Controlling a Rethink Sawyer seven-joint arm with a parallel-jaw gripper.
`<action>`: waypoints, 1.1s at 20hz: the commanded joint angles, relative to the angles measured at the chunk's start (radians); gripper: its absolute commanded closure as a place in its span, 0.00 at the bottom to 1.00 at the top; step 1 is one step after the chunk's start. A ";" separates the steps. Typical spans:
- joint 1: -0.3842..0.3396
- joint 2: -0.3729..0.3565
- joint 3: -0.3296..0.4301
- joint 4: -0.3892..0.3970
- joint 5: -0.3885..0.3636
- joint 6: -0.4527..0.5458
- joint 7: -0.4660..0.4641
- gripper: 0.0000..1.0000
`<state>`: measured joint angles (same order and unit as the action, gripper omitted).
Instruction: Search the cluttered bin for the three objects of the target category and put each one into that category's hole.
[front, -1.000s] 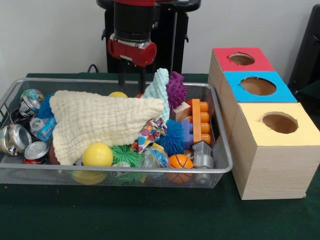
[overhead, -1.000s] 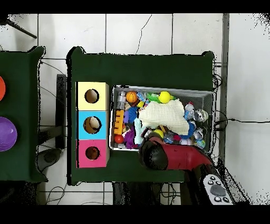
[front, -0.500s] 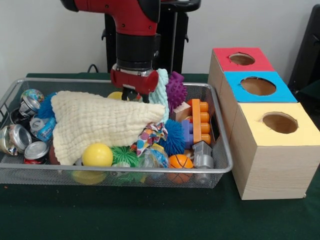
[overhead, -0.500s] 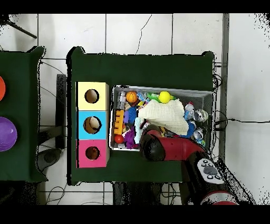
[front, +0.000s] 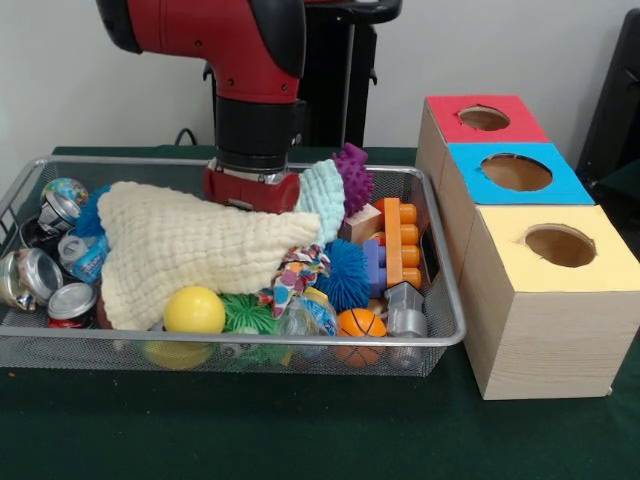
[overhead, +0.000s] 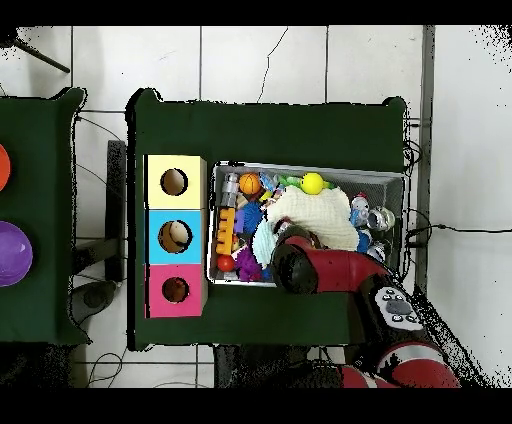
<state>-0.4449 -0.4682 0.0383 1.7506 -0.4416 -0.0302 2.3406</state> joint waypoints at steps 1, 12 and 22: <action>0.014 0.169 -0.025 -0.150 -0.071 -0.064 -0.008 0.00; 0.072 0.203 -0.105 -0.198 -0.063 -0.088 -0.015 1.00; 0.238 0.080 -0.334 -0.191 -0.027 -0.097 -0.008 1.00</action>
<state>-0.2278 -0.3786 -0.1831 1.6589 -0.4482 -0.1477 2.3406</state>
